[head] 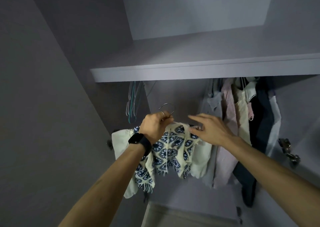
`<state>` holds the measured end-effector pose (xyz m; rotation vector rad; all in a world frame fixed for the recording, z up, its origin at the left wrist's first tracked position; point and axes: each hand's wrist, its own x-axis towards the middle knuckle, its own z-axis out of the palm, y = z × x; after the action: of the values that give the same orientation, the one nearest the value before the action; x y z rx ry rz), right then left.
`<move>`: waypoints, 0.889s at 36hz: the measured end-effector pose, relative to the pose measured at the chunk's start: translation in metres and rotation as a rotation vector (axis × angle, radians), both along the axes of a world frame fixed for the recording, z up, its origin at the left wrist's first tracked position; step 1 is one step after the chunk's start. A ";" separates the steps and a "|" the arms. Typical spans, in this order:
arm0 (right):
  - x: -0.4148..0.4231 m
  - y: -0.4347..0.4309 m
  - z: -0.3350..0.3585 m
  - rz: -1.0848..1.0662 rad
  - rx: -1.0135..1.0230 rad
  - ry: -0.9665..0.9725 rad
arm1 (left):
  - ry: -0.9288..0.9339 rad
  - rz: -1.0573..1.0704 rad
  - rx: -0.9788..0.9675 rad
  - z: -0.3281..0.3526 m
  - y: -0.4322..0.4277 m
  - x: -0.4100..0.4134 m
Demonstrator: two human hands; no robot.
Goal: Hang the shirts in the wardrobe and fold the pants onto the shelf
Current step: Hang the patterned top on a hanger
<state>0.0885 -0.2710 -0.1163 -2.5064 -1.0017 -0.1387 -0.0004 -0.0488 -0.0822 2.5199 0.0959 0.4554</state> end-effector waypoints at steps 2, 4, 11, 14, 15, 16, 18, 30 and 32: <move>-0.003 0.005 0.007 0.015 -0.023 0.013 | -0.010 -0.051 0.004 0.002 0.000 0.004; -0.007 0.007 0.012 0.032 -0.060 0.006 | -0.025 -0.089 0.004 0.004 0.000 0.007; -0.034 0.019 0.020 -0.050 -0.106 -0.109 | -0.045 -0.208 0.014 0.010 0.018 0.015; -0.050 0.027 0.018 -0.153 -0.099 -0.164 | -0.046 -0.254 0.132 0.012 0.026 0.020; -0.055 0.028 0.016 -0.191 -0.115 -0.173 | -0.059 -0.260 0.194 0.011 0.030 0.022; -0.059 0.028 0.015 -0.223 -0.132 -0.173 | -0.077 -0.253 0.257 0.012 0.032 0.024; -0.063 0.027 0.010 -0.282 -0.163 -0.141 | -0.117 -0.220 0.357 0.012 0.040 0.026; -0.052 0.038 0.003 -0.522 -0.222 -0.021 | -0.458 -0.063 0.632 0.039 0.070 0.088; -0.041 0.040 0.003 -0.547 -0.246 -0.024 | -0.460 -0.035 0.612 0.032 0.065 0.104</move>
<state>0.0474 -0.2307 -0.1134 -2.9538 -0.3294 -0.2190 0.1034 0.0162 -0.0503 2.9058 -0.3075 1.1835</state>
